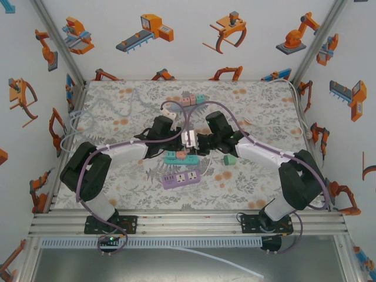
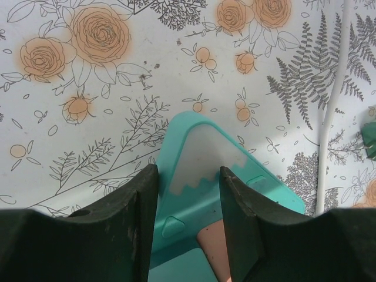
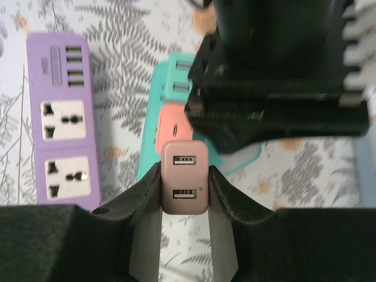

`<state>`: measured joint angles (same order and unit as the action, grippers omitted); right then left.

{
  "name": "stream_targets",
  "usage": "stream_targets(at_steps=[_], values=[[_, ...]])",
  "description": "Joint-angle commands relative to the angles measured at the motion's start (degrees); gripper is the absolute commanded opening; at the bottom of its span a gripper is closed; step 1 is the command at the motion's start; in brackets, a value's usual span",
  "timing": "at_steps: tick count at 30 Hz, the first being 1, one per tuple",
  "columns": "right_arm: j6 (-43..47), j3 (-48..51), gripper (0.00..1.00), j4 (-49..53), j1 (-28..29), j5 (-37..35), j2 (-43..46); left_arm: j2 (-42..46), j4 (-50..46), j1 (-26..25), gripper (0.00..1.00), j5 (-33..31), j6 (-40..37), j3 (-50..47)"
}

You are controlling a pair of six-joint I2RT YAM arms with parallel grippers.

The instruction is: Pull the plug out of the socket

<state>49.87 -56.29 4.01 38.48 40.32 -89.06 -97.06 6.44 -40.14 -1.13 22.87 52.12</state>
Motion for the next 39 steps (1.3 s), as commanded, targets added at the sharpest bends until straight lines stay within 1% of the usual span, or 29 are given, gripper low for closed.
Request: stream_targets(at_steps=[1,6,11,15,19,20,22,26,29,31,34,36,39], values=[[1.09,0.14,0.00,-4.62,1.51,4.88,0.82,-8.99,-22.12,-0.61,0.44,-6.03,-2.31,-6.11],[-5.23,2.03,0.00,-10.42,1.38,3.83,3.04,-7.29,-23.05,-0.49,0.45,-6.07,-2.79,-5.65],[-19.30,3.34,0.00,-16.64,1.17,0.95,5.75,-3.36,-23.57,1.23,0.46,-4.26,-3.06,-3.88],[-28.81,3.99,0.00,-18.21,0.73,-2.69,8.52,-0.56,-23.18,3.03,0.48,-1.63,-3.28,-2.06],[-41.93,3.85,0.00,-18.79,-0.26,-8.18,11.35,2.44,-22.84,4.18,0.50,0.74,-3.30,-0.13],[-44.58,3.44,0.00,-18.41,-0.85,-8.58,12.06,3.39,-22.74,4.14,0.50,1.15,-3.21,0.08],[-49.76,2.84,0.00,-18.01,-2.39,-8.67,13.43,5.53,-22.11,4.13,0.50,2.33,-2.71,0.16],[-60.77,1.10,0.00,-17.01,-6.66,-9.23,14.94,9.87,-22.07,4.46,0.56,3.32,-2.15,0.48],[-68.06,-1.66,0.00,-13.14,-10.35,-10.85,15.20,14.04,-23.33,4.55,0.57,2.97,-2.18,0.79],[-71.00,-3.05,0.00,-10.64,-12.71,-11.69,15.33,17.28,-23.78,4.55,0.57,3.71,-2.16,0.74],[-75.34,-3.45,0.00,-9.31,-15.96,-13.16,15.72,22.88,-22.39,3.99,0.58,7.69,-3.23,-0.28],[-80.42,-1.96,0.00,-11.09,-18.77,-13.76,16.09,26.64,-19.91,2.78,0.62,12.63,-4.99,-1.57],[-89.12,1.68,0.00,-16.22,-23.74,-13.69,16.05,31.34,-16.72,0.17,0.72,19.16,-7.08,-2.88]])
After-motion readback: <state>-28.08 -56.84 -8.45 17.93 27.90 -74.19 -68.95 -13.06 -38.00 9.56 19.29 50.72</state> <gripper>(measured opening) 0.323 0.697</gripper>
